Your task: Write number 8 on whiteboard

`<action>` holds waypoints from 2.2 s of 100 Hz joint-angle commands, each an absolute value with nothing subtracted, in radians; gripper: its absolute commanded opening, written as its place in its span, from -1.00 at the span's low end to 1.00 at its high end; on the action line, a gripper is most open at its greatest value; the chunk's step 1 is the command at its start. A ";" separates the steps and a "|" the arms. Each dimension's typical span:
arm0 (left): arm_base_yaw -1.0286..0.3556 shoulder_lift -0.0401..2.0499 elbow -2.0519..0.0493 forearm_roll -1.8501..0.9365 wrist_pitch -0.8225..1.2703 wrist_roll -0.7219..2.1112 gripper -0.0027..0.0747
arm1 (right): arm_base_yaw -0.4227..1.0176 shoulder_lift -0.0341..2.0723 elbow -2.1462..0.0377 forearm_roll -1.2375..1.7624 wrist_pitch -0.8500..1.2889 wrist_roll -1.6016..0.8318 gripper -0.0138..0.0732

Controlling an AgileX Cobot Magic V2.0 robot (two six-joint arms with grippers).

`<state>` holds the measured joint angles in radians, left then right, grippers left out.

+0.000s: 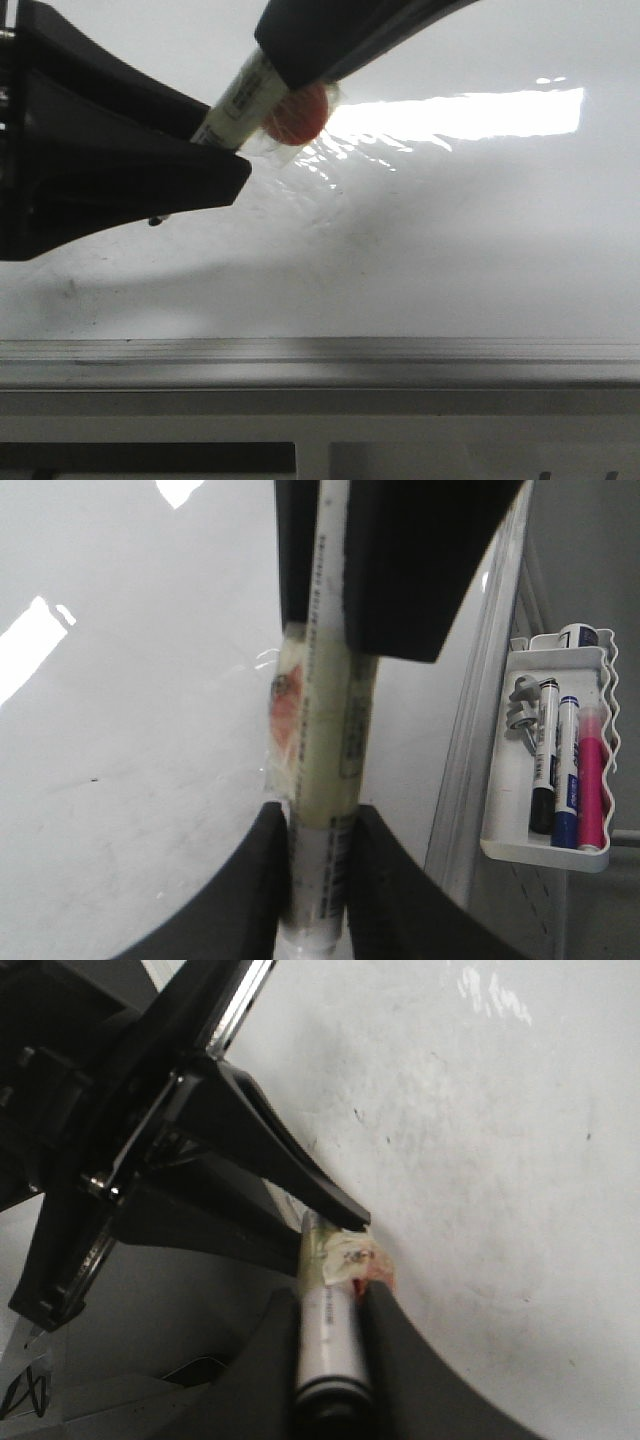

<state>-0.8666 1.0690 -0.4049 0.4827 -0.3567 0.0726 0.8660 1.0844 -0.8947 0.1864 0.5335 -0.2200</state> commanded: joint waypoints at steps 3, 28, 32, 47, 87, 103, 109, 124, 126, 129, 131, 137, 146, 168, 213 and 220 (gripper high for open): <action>-0.871 1.051 -0.440 0.448 -0.434 0.053 -0.28 | 0.861 1.074 -0.931 0.158 0.474 -0.226 -0.84; -0.871 0.907 -0.440 0.294 -0.279 0.053 -0.16 | 0.859 1.035 -0.931 0.158 0.468 -0.209 -0.84; -0.871 0.866 -0.440 0.246 -0.243 0.053 -0.16 | 0.859 1.019 -0.931 0.158 0.465 -0.196 -0.84; -0.846 0.686 -0.438 0.149 -0.167 0.053 -0.16 | 0.823 0.976 -0.952 0.156 0.483 -0.120 -0.80; -0.777 0.594 -0.438 0.128 -0.166 0.053 -0.16 | 0.628 1.044 -1.158 0.091 0.632 -0.106 -0.80; -0.777 0.594 -0.438 0.113 -0.168 0.053 -0.16 | 0.579 1.134 -1.164 0.089 0.646 -0.104 -0.80; -0.777 0.594 -0.438 0.113 -0.168 0.053 -0.16 | 0.579 1.160 -1.164 0.089 0.662 -0.104 -0.80; -0.777 0.594 -0.438 0.113 -0.168 0.053 -0.16 | 0.587 1.145 -1.164 0.061 0.743 -0.074 -0.80; -0.777 0.594 -0.438 0.113 -0.168 0.053 -0.16 | 0.587 1.137 -1.162 0.041 0.759 -0.064 -0.80; -0.777 0.594 -0.438 0.113 -0.168 0.053 -0.16 | 0.587 1.126 -1.160 0.009 0.777 -0.048 -0.80; -0.777 0.594 -0.438 0.113 -0.168 0.053 -0.16 | 0.587 1.117 -1.155 -0.016 0.789 -0.032 -0.80; -0.777 0.594 -0.438 0.113 -0.168 0.053 -0.16 | 0.587 1.090 -1.145 -0.069 0.820 0.009 -0.80; -0.777 0.594 -0.438 0.113 -0.168 0.053 -0.16 | 0.592 1.076 -1.132 -0.057 0.866 0.011 -0.80; -0.777 0.594 -0.438 0.113 -0.168 0.053 -0.16 | 0.691 1.110 -1.064 0.010 0.733 0.013 -0.80; -0.777 0.594 -0.438 0.113 -0.165 0.053 -0.16 | 0.700 1.065 -1.129 -0.325 0.651 0.245 -0.80; -0.777 0.594 -0.438 0.113 -0.165 0.053 -0.16 | 0.702 1.069 -1.129 -0.298 0.614 0.245 -0.80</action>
<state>-0.7784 0.5915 -0.4049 0.1250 -0.0935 0.0646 0.7088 1.0722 -1.1014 -0.2330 0.7166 0.2371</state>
